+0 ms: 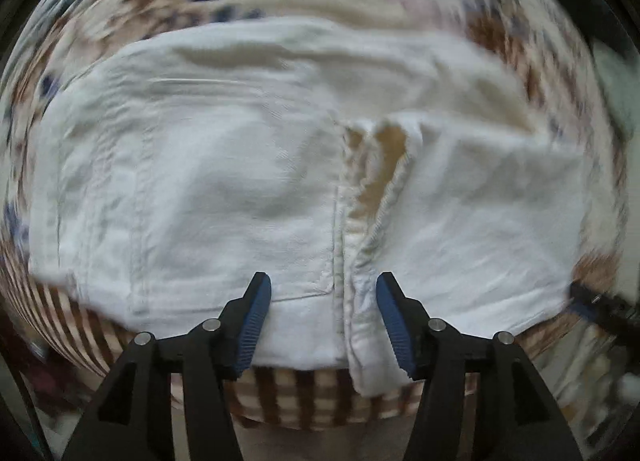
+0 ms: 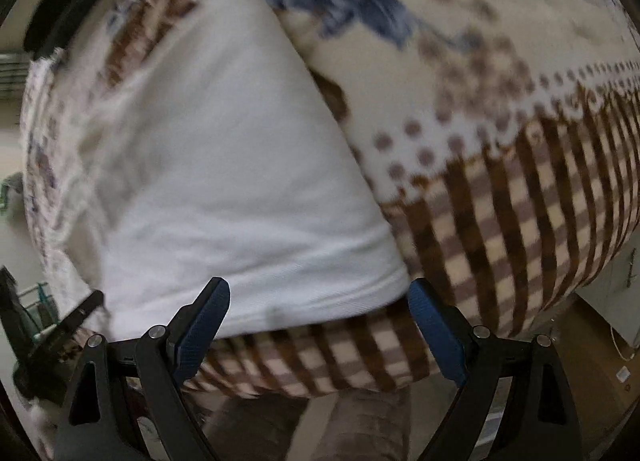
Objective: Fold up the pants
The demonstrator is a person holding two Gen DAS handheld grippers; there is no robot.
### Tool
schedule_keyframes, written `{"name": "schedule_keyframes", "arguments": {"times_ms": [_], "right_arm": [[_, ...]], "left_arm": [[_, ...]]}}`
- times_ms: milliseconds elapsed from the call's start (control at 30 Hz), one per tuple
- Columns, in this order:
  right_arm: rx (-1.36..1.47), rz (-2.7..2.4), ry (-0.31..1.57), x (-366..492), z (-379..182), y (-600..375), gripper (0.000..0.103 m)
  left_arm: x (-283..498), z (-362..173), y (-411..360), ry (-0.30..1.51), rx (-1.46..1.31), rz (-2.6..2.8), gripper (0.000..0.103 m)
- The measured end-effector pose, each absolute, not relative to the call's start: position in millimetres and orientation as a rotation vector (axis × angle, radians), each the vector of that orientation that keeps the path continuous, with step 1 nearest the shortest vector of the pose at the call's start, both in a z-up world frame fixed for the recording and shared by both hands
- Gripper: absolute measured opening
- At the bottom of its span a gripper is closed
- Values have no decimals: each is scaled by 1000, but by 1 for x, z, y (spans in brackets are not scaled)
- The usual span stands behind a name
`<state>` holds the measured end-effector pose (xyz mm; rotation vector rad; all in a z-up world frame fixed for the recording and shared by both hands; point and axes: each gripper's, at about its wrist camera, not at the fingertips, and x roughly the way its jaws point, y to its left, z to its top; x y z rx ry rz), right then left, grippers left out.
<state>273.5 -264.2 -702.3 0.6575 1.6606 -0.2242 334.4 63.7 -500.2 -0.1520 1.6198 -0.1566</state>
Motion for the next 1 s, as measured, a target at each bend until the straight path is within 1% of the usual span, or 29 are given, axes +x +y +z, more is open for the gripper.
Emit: {"name": "schedule_keyframes", "arguments": {"times_ms": [100, 133, 200, 300, 467, 567, 700, 733, 767, 833, 867, 933, 1000], "right_arm": [[622, -192, 1629, 287, -685, -259, 93], [596, -180, 1626, 295, -682, -251, 93], [555, -161, 1634, 305, -680, -238, 93], [505, -146, 1668, 318, -682, -210, 93], [377, -197, 1661, 327, -678, -161, 93], [277, -209, 1663, 335, -681, -141, 93], [225, -203, 1689, 342, -687, -121, 93], [199, -201, 1692, 344, -687, -116, 93], [183, -201, 1694, 346, -687, -112, 93], [169, -200, 1695, 348, -687, -105, 93], [165, -200, 1697, 349, -688, -103, 93], [159, -205, 1702, 350, -691, -97, 93], [166, -211, 1714, 350, -694, -93, 93]], "left_arm": [[331, -471, 104, 1481, -391, -102, 54], [329, -466, 120, 1440, -457, -85, 72], [324, -466, 154, 1410, -590, -33, 103], [317, -467, 204, 1348, -718, 107, 103], [278, -493, 276, 1242, -995, 286, 103], [257, -525, 290, 1212, -1174, 362, 103], [259, -550, 298, 1171, -1293, 363, 102], [266, -554, 297, 1147, -1307, 343, 97], [269, -549, 296, 1125, -1304, 330, 89], [278, -538, 290, 1082, -1263, 315, 58], [281, -533, 286, 1048, -1249, 279, 52], [279, -543, 285, 1045, -1218, 287, 52], [274, -565, 291, 1054, -1279, 283, 54]]}}
